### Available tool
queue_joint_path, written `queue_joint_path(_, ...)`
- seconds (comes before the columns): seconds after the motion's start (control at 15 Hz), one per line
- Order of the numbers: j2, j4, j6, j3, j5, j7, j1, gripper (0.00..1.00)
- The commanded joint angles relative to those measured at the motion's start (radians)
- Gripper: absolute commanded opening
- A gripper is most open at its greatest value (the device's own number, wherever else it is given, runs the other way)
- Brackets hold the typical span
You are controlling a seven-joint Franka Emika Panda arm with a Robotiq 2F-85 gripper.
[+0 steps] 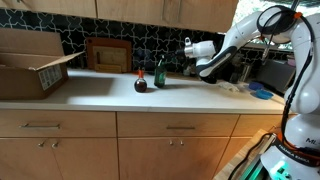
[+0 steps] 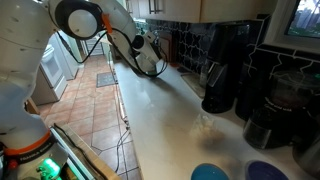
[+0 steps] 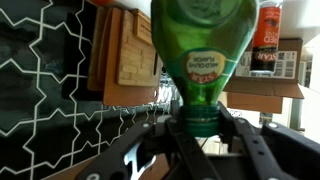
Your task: Move the green bottle forward
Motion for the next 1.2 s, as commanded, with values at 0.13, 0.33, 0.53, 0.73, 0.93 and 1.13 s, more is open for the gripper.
queue_joint_path(0.13, 0.01, 0.049, -0.051, 0.013, -0.093, 0.087, 0.018, 0.11)
queue_joint_path(0.33, 0.011, 0.084, -0.071, 0.015, -0.157, 0.154, 0.032, 0.11)
queue_joint_path(0.53, 0.02, 0.132, -0.086, 0.006, -0.239, 0.233, 0.052, 0.11)
queue_joint_path(0.73, 0.034, 0.181, -0.084, -0.009, -0.322, 0.314, 0.073, 0.11)
queue_joint_path(0.93, 0.052, 0.233, -0.068, -0.028, -0.387, 0.382, 0.092, 0.36)
queue_joint_path(1.13, 0.058, 0.274, -0.056, -0.046, -0.426, 0.429, 0.102, 0.65)
